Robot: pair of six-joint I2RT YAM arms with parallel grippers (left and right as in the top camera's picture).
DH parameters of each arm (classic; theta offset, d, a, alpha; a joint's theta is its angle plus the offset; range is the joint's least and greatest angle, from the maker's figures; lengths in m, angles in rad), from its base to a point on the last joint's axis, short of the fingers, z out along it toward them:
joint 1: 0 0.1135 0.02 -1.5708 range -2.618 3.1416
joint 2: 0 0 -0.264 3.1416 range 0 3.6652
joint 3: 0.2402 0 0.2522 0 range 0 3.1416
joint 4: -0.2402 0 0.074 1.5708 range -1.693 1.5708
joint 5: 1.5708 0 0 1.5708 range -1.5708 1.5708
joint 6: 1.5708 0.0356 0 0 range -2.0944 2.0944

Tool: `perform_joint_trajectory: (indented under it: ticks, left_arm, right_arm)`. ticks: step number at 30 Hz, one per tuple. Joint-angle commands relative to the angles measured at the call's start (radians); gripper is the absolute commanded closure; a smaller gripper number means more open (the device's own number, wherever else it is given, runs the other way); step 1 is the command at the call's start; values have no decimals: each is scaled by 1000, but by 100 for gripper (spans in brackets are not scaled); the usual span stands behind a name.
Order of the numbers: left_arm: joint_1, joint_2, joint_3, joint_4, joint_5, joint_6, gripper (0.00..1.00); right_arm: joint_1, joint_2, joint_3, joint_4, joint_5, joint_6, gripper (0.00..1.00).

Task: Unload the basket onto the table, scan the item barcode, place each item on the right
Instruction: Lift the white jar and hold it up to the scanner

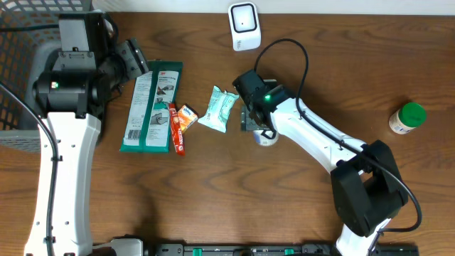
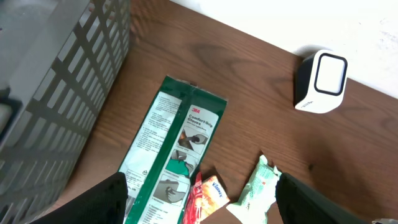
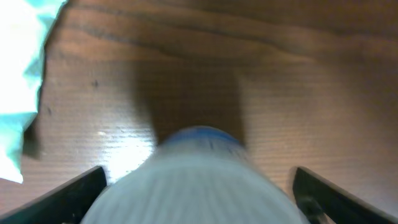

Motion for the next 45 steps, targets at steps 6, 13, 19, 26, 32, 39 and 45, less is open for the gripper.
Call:
perform_joint_trajectory:
  ticks: [6, 13, 19, 26, 32, 39, 45]
  left_arm:
    - [6, 2, 8, 1, -9, 2, 23]
    - [6, 2, 8, 1, -9, 2, 23]
    - [6, 2, 8, 1, -9, 2, 23]
    - [6, 2, 8, 1, -9, 2, 23]
    - [6, 2, 8, 1, -9, 2, 23]
    - [6, 2, 8, 1, -9, 2, 23]
    - [6, 2, 8, 1, -9, 2, 23]
  right_arm:
    - [-27, -25, 39, -48, -45, -78, 1]
    - [-123, -47, 260, -262, -332, -159, 1]
    - [-152, -22, 217, -302, -341, -179, 1]
    - [-109, 20, 100, -163, -296, -271, 1]
    - [-101, 21, 71, -156, -203, -271, 1]
    - [-79, 22, 6, -101, -206, -271, 3]
    - [-68, 21, -24, -44, -206, -270, 20]
